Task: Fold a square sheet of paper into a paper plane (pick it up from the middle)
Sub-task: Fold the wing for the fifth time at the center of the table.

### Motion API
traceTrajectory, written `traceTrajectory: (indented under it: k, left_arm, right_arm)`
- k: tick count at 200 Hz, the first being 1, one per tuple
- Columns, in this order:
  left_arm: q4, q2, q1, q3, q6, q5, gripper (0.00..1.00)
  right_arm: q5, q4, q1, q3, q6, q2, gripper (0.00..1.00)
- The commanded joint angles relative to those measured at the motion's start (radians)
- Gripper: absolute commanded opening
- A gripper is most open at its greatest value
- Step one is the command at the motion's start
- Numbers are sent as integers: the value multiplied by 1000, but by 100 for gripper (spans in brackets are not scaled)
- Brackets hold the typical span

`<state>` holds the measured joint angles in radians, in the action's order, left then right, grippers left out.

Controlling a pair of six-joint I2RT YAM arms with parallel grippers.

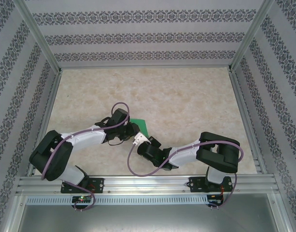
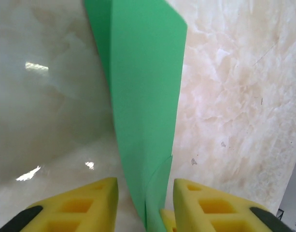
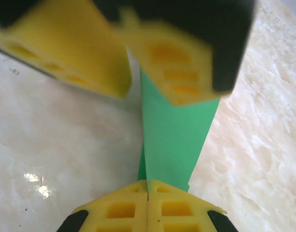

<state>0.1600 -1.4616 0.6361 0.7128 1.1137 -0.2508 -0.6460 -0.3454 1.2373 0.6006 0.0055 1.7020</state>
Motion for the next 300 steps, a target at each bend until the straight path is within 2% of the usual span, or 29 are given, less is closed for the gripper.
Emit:
traceTrajectory:
  k: [1,50,87,129,185,258,300]
  left_arm:
    - [128,93,2,35,-40,86,44]
    - [284,304,1,-9,-8,274,58]
    - [288,416,-1,-72,26,327,60]
    - [266,414,-1,-85,26,309,60]
    - [227,363,-1,-72,6,260,60]
    - [169,299,-1,-43,-21,205,59]
    - [123,269,-1,-46,-25,173,55]
  right_arm:
    - [13,-69,6,-22,22,22,2]
    - [101,-189,-8,-27,38,70,0]
    - [110,-237,-41,-70,117,25,0]
    - [150,-229,-105,-137,208,-52,1]
    - [275,-208,-168,-131,289,-41,1]
    - [466,-397,-256,-214,503,-38,0]
    - [588,-558,-319,-252,659,24,0]
